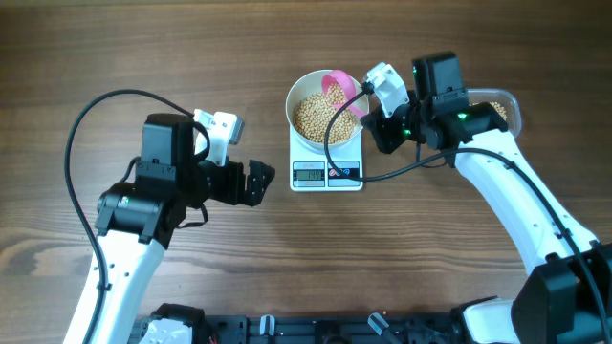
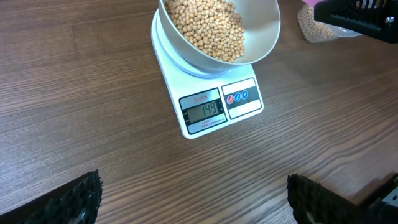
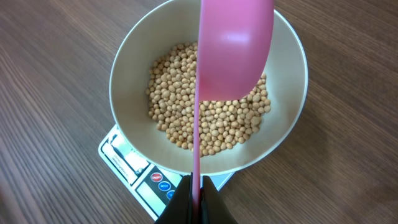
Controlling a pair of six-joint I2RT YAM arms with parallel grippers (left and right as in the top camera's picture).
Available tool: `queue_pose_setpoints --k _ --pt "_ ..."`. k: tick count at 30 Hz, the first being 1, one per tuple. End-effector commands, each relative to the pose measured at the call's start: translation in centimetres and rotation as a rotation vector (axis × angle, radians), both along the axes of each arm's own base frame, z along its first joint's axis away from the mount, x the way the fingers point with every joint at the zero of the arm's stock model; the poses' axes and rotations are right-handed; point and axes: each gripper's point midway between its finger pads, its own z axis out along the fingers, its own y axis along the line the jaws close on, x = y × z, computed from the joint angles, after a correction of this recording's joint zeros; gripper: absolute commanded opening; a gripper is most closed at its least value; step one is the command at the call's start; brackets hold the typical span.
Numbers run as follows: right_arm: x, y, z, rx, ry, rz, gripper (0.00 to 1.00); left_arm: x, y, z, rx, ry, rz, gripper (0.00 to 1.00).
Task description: Scoop item into bowl and weigh 150g on scale
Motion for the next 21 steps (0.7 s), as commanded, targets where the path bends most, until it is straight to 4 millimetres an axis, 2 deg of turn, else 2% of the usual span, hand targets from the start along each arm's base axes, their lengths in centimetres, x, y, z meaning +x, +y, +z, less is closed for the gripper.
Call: queue_pose_setpoints --k 1,21 --pt "0.22 0.54 1.71 0.025 -0.045 0.026 0.04 0.05 -0.04 0.01 -0.009 0.004 -0.002 1.0" --pt "0.19 0.6 1.96 0.031 -0.048 0.026 0.04 0.05 -0.04 0.01 -0.009 0.004 -0.002 1.0"
